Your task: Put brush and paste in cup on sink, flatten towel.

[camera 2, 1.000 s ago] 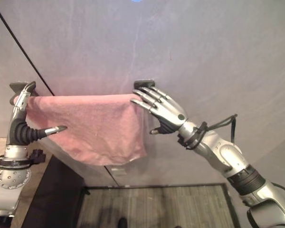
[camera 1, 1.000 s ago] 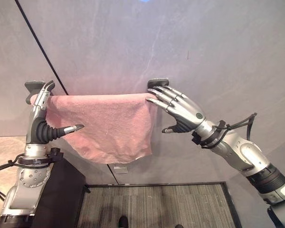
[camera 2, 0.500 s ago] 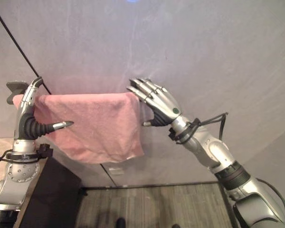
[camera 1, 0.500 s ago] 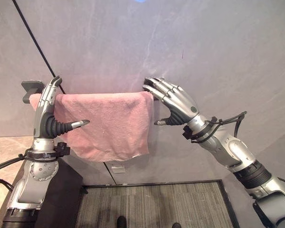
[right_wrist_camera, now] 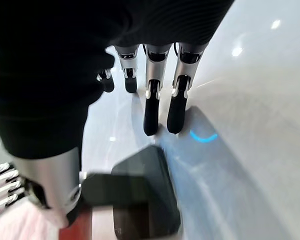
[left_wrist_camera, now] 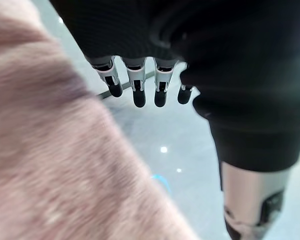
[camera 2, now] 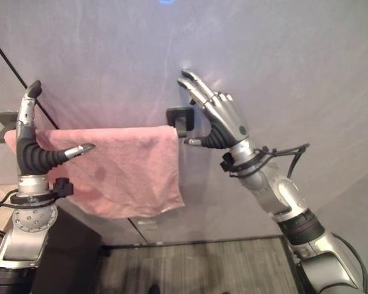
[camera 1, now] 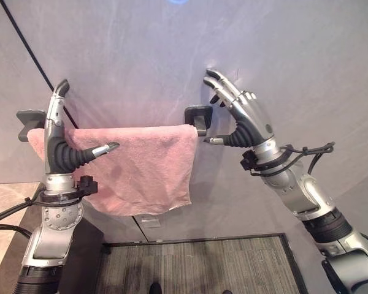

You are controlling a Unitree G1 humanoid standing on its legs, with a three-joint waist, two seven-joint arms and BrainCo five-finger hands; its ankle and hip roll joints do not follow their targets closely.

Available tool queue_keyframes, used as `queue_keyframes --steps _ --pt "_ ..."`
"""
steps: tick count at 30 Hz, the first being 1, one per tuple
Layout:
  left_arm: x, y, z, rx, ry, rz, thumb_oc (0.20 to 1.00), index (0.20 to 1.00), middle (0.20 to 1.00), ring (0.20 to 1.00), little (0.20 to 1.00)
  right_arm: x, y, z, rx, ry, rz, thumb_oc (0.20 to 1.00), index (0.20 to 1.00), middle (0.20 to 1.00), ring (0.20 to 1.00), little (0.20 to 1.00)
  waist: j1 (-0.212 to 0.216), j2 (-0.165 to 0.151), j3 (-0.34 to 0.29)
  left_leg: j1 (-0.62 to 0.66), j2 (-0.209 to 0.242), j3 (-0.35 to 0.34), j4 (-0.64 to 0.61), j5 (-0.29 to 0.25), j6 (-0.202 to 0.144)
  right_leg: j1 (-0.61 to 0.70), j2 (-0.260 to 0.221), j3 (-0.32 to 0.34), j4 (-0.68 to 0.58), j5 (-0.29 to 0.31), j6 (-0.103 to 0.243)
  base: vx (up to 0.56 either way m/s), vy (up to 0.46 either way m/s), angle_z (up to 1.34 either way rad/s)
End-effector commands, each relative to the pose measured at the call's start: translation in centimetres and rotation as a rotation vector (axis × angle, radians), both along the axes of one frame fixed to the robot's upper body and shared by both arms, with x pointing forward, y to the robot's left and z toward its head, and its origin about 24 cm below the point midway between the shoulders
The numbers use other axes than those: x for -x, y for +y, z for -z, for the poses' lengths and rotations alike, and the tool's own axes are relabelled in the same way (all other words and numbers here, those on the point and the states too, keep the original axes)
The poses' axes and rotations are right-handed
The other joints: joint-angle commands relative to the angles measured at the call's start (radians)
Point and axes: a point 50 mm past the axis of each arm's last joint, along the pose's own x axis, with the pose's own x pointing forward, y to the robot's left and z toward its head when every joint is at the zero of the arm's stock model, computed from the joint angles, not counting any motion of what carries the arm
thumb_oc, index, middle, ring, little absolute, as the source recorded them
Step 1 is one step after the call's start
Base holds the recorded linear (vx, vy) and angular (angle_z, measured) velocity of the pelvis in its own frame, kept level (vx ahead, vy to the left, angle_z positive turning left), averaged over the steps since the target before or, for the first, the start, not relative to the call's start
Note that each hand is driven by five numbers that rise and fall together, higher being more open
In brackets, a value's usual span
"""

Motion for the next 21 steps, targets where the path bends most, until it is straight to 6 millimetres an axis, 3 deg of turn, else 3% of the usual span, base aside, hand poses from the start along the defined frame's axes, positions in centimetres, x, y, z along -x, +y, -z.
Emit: queue_keyframes --steps 1,9,10,13,14,16,17,20,21 --pt "1.2 0.3 -3.2 0.050 -0.198 0.029 1.000 1.000 1.000 1.000 1.000 0.6 -1.5 -2.4 -0.179 -0.100 0.018 1.000 1.000 1.000 1.000 1.000 -0.001 -0.034 -0.015 0.052 0.085 0.018 0.009 -0.025 -0.068 -0.001 -0.115 0.081 -0.001 0.038 0.078 0.00 0.000 0.00" --pt "3.4 2.4 -2.1 0.121 -0.212 -0.065 1.000 1.000 1.000 1.000 1.000 3.3 -5.4 -1.3 -0.361 -0.101 0.052 1.000 1.000 1.000 1.000 1.000 -0.006 -0.032 -0.006 0.051 0.084 0.013 0.009 -0.023 -0.065 -0.003 -0.114 0.085 -0.001 0.036 0.076 0.00 0.000 0.00" --pt "3.9 3.1 -1.1 0.157 -0.181 -0.096 1.000 1.000 1.000 1.000 1.000 3.6 -6.6 -0.2 -0.442 -0.050 0.061 1.000 1.000 1.000 1.000 1.000 -0.009 -0.031 0.002 0.048 0.084 0.011 0.009 -0.022 -0.065 -0.005 -0.113 0.087 -0.001 0.035 0.075 0.00 0.000 0.00" --pt "4.2 3.4 -0.4 0.186 -0.152 -0.097 1.000 1.000 1.000 1.000 1.000 3.9 -7.5 0.7 -0.469 -0.010 0.081 1.000 1.000 1.000 1.000 1.000 -0.008 -0.031 0.001 0.046 0.084 0.009 0.009 -0.021 -0.064 -0.005 -0.112 0.086 -0.001 0.035 0.075 0.00 0.000 0.00" --pt "4.5 4.0 0.6 0.222 -0.111 -0.119 1.000 1.000 1.000 1.000 1.000 4.0 -8.5 2.1 -0.527 0.059 0.109 1.000 1.000 1.000 1.000 1.000 -0.009 -0.032 0.006 0.044 0.083 0.008 0.009 -0.019 -0.064 -0.006 -0.111 0.087 -0.001 0.034 0.074 0.00 0.000 0.00" --pt "4.6 4.2 1.2 0.236 -0.087 -0.128 1.000 1.000 1.000 1.000 1.000 4.0 -8.8 2.9 -0.562 0.106 0.110 1.000 1.000 1.000 1.000 1.000 -0.008 -0.033 0.007 0.043 0.083 0.008 0.009 -0.018 -0.064 -0.007 -0.110 0.087 -0.001 0.034 0.074 0.00 0.000 0.00" --pt "4.9 4.7 2.4 0.266 -0.034 -0.155 1.000 1.000 1.000 1.000 1.000 4.2 -9.8 4.7 -0.631 0.191 0.137 1.000 1.000 1.000 1.000 1.000 -0.007 -0.034 0.011 0.038 0.085 0.005 0.009 -0.016 -0.064 -0.008 -0.109 0.086 -0.001 0.033 0.074 0.00 0.000 0.00" --pt "5.2 5.2 3.1 0.282 -0.008 -0.173 1.000 1.000 1.000 1.000 1.000 4.4 -10.4 5.7 -0.633 0.231 0.169 1.000 1.000 1.000 1.000 1.000 -0.004 -0.034 0.011 0.035 0.086 0.000 0.009 -0.013 -0.064 -0.008 -0.109 0.083 -0.001 0.031 0.074 0.00 0.000 0.00" --pt "5.4 5.4 3.8 0.309 0.016 -0.191 1.000 1.000 1.000 1.000 1.000 4.5 -10.9 6.9 -0.644 0.274 0.210 1.000 1.000 1.000 1.000 1.000 -0.001 -0.036 0.016 0.030 0.086 -0.003 0.009 -0.011 -0.065 -0.008 -0.108 0.080 -0.001 0.031 0.073 0.00 0.000 0.00"
